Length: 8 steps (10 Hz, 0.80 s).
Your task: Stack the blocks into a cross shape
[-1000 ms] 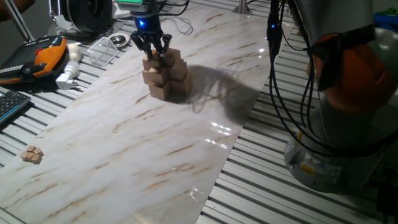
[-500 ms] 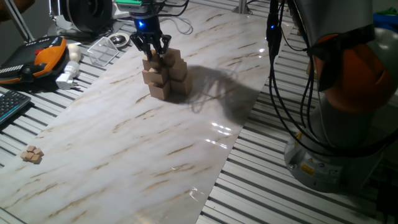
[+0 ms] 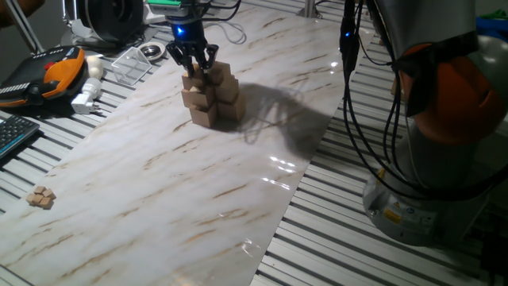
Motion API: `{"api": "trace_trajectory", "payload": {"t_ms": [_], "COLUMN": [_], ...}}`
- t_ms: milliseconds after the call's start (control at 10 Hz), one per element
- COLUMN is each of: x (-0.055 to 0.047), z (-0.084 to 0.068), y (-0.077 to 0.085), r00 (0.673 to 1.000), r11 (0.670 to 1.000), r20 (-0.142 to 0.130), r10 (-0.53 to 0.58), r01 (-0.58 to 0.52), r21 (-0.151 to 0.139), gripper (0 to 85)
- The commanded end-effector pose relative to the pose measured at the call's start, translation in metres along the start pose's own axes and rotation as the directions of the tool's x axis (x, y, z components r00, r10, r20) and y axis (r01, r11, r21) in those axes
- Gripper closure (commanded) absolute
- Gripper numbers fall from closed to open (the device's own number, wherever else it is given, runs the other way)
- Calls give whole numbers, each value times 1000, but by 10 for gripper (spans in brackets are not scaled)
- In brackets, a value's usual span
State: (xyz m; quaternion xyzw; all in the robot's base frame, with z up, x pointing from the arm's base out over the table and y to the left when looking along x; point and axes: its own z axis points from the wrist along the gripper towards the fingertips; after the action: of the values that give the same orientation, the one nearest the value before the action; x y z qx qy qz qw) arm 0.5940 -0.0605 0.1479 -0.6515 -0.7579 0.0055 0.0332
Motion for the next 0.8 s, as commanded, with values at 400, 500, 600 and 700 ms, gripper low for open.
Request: {"api": "trace_trajectory", "payload": {"t_ms": [400,500,600,700], "x": [1,1,2,5], "z": [0,0,-1,-4], "y": [1,1,2,4], "r00": [1000,1000,1000,1000], "r11": [1000,1000,1000,1000], "r20": [5,6,7,6], "r10": [7,8,8,8], "r01": [-7,-8,-8,-8], "r21": [-1,-2,-5,-2], "gripper": [340,340,340,340]}}
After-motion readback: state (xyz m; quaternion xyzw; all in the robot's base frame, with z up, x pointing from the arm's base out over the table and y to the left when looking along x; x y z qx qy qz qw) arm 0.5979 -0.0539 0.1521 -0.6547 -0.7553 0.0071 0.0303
